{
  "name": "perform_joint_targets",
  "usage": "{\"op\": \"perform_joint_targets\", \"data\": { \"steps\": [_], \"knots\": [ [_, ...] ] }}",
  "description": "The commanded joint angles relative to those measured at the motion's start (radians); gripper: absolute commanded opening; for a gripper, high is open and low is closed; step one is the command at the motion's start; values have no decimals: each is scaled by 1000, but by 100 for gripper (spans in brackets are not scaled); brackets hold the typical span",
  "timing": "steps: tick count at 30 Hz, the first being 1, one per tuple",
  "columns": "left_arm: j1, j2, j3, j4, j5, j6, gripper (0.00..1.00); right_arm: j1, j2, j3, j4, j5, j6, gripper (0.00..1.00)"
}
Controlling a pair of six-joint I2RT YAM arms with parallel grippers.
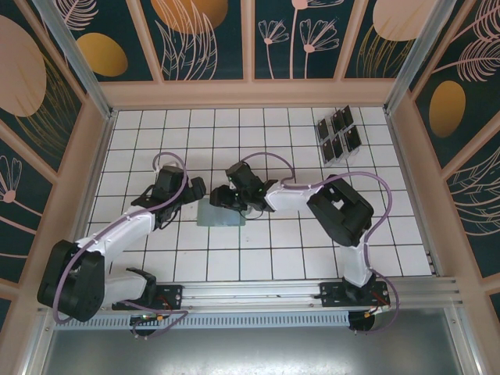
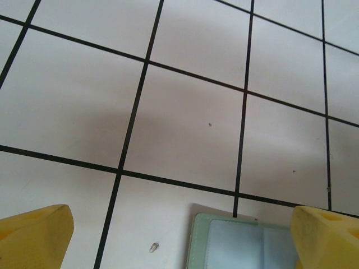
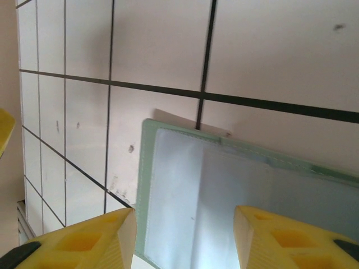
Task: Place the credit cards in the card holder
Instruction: Flip over the card slot in the card holder.
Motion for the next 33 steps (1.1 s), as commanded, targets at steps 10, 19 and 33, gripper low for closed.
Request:
{"op": "perform_joint_targets", "data": {
  "steps": [10,19,33],
  "knots": [
    [15,-73,34,-5,4,-27,99,54,127,165,-53,-30,4,49],
    [17,-106,59,-35,4,-27,98,86,191,263,-63,-58,-2,49],
    [16,-167,143,-114,0,-32,98,97,183,495,-156,-94,-93,49]
  ]
}}
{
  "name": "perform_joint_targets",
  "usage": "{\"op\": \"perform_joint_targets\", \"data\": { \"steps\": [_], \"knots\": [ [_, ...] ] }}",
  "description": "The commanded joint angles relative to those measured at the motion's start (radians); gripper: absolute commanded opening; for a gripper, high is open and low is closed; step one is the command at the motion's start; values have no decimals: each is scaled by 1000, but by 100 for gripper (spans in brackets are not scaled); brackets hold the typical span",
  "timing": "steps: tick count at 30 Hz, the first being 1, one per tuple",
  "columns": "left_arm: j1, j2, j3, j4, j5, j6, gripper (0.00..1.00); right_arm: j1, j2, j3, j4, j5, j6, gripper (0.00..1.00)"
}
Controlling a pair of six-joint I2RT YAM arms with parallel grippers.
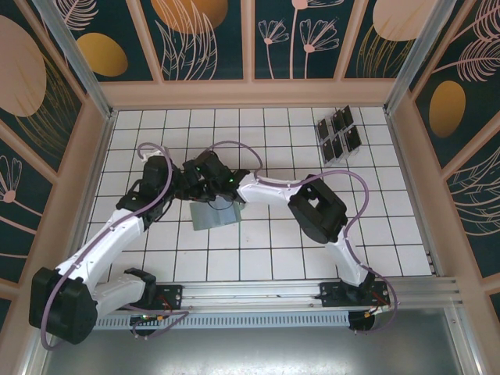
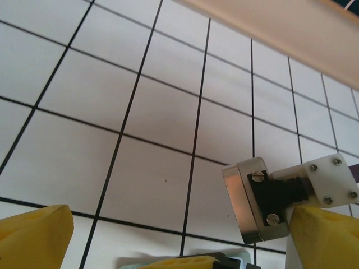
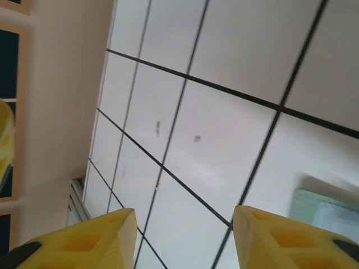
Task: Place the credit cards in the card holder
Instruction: Flip over the card slot in the card holder, then move the card holder to the center of the table, then move the storage box to the top-right of the table.
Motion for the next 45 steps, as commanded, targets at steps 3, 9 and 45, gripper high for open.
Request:
{"op": "perform_joint_targets", "data": {
  "steps": [3,9,45],
  "knots": [
    [3,-17,39,-65,1,-8,98,-19,-62,19,-33,10,-72,49],
    [3,1,20,-78,7,-2,99,-79,-183,-222,35,33,-63,49],
    [-94,220,-33,44,119,-27,98,-439,-587,-575,-24,86,-197,48]
  ]
}}
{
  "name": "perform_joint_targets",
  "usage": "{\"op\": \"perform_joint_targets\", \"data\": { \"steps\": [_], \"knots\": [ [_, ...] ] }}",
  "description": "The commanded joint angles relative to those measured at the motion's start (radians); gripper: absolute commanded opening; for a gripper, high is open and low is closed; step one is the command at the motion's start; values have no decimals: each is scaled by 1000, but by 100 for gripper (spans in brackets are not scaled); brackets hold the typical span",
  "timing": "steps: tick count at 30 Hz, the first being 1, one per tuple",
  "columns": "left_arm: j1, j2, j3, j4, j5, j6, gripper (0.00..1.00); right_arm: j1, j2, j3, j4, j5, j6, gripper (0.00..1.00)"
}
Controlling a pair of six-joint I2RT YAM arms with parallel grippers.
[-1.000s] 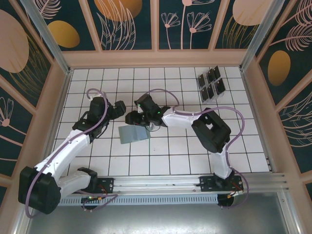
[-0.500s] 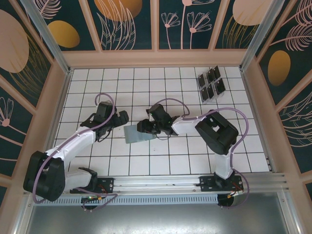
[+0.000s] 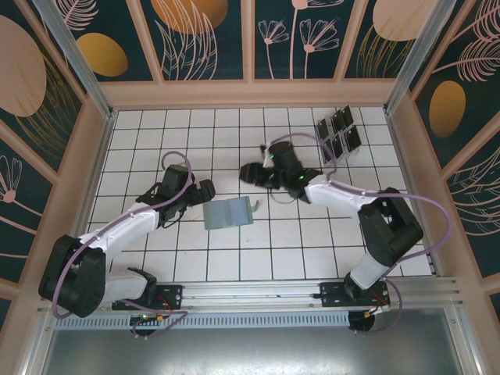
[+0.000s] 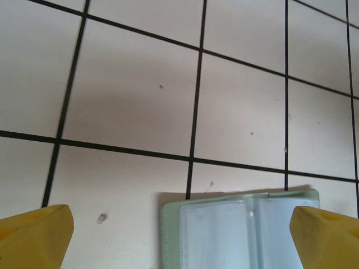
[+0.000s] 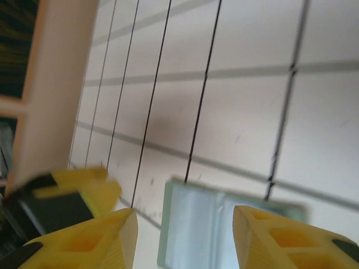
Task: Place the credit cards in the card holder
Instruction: Move the storage box to the top-right of the table.
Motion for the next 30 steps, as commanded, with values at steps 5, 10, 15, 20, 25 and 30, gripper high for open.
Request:
{"op": "perform_joint_targets", "data": {
  "steps": [5,10,15,20,25,30],
  "knots": [
    [-27,60,83,46,21,10,99,-271,-24,129,-244,194,-168,49],
    [-27,107,115,60,39,28,98,-377,55,235,-310,300,-245,49],
    [-27,148,128,77,56,32,99,-405,120,313,-364,413,-315,49],
    [-27,163,133,81,60,36,98,-470,75,306,-365,435,-332,49],
    [-29,183,152,80,68,37,98,-576,13,278,-349,383,-328,49],
    [-29,199,171,71,58,42,99,-663,9,279,-344,346,-321,49]
  ]
}}
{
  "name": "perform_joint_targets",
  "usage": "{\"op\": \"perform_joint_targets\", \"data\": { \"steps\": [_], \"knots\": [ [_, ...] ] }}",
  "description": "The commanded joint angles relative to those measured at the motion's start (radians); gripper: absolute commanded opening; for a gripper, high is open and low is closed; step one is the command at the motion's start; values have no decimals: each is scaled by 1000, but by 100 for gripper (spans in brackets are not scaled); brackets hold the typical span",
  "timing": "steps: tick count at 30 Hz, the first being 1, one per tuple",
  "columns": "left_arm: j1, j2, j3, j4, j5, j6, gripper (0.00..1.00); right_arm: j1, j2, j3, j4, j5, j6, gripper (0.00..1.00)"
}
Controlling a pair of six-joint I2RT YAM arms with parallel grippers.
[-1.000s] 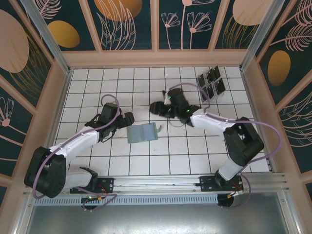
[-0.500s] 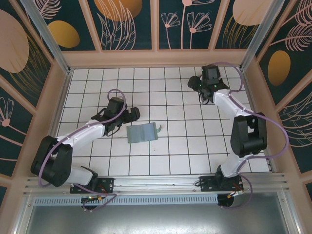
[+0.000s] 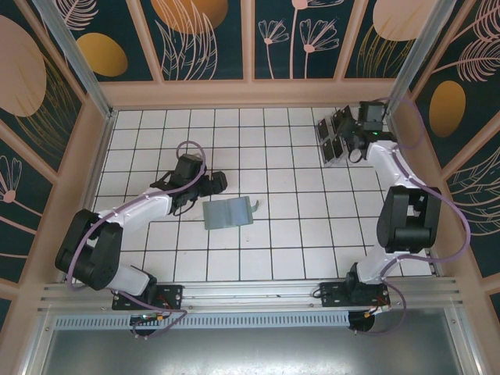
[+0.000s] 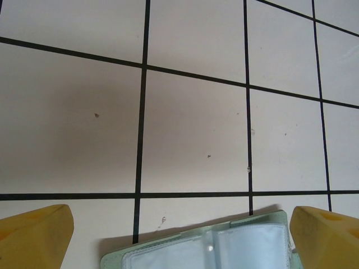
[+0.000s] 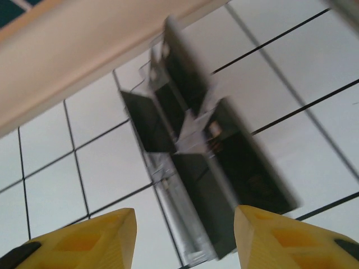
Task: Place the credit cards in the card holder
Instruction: Move the storage box to the top-right of the table.
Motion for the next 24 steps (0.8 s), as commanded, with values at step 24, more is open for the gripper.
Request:
{"op": "perform_joint_targets", "data": {
  "steps": [24],
  "knots": [
    [-7,69,44,25,15,15,99,-132,118,-31,69,-181,41,53]
  ]
}}
